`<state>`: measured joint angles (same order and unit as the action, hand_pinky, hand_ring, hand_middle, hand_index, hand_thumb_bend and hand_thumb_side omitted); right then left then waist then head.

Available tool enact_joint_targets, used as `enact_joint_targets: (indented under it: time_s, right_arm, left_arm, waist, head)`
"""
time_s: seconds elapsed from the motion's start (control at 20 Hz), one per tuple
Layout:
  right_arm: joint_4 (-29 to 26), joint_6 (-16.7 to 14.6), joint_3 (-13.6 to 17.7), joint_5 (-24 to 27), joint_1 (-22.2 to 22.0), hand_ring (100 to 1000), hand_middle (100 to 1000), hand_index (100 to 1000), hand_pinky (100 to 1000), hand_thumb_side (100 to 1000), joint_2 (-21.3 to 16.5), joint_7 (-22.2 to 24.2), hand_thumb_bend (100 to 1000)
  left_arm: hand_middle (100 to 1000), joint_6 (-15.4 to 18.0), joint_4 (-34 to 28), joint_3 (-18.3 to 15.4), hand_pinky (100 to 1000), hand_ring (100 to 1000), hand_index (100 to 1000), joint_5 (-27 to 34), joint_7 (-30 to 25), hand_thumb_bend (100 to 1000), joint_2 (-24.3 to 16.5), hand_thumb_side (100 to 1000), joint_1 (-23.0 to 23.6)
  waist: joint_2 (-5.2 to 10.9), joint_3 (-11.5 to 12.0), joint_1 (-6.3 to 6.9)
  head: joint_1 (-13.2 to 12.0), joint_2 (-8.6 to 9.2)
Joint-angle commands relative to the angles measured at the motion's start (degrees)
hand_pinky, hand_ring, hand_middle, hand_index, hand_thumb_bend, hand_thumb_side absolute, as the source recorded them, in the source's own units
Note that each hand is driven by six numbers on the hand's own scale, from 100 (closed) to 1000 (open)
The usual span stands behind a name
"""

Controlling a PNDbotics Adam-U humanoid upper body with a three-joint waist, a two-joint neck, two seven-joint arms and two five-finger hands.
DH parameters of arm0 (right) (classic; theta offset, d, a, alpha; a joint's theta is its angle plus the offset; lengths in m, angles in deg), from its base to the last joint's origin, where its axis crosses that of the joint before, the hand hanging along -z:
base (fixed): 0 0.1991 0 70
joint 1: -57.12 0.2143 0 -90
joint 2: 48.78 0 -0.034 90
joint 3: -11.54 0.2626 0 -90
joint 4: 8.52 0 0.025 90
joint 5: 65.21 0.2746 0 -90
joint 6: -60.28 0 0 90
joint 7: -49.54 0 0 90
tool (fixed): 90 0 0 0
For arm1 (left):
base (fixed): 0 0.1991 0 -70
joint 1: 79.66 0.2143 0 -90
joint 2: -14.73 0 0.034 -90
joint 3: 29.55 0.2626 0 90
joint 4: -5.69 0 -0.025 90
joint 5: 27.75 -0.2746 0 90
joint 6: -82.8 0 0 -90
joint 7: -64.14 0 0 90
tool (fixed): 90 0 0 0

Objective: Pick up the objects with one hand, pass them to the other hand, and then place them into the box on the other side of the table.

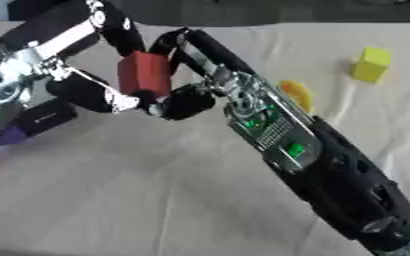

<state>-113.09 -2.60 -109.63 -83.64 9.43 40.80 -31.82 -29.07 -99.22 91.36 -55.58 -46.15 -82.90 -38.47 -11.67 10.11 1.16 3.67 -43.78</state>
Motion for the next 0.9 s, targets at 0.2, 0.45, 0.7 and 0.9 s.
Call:
enact_joint_targets:
  time_s: [0.2,0.45,0.7,0.9]
  right_arm:
    - [-1.2,-1.6,0.4,-1.2,0.8,700,695,762,843,272,-0.4,0.7,542]
    - [-1.3,-4.0,0.6,-2.4,0.7,749,747,804,860,351,-0.7,2.1,599]
    - [-1.1,-5.4,0.8,-4.0,0.7,768,764,827,868,383,-0.8,2.9,639]
    - [-0.9,-5.3,0.9,-5.2,0.5,776,772,836,870,397,-0.8,2.8,659]
  left_arm:
    - [399,0.2,-0.6,-0.9,683,510,435,-0.9,-0.2,391,-1.0,100,-0.8]
    - [383,0.3,-0.8,-1.1,680,502,421,-1.4,-0.8,401,-1.2,100,-0.6]
    - [377,0.3,-1.0,-1.2,679,501,415,-1.5,-1.2,402,-1.3,100,-0.5]
    - [374,0.3,-1.4,-1.4,678,501,412,-1.4,-1.7,402,-1.5,100,-0.2]
  waist:
    - [1.96,-0.1,0.60]
    - [1.96,-0.1,0.58]
    - [1.95,-0.2,0.53]
    - [1.88,-0.2,0.56]
  head:
    - [-0.3,-0.33]
    - [-0.5,-0.33]
    - [-0.5,-0.33]
    - [-0.7,-0.33]
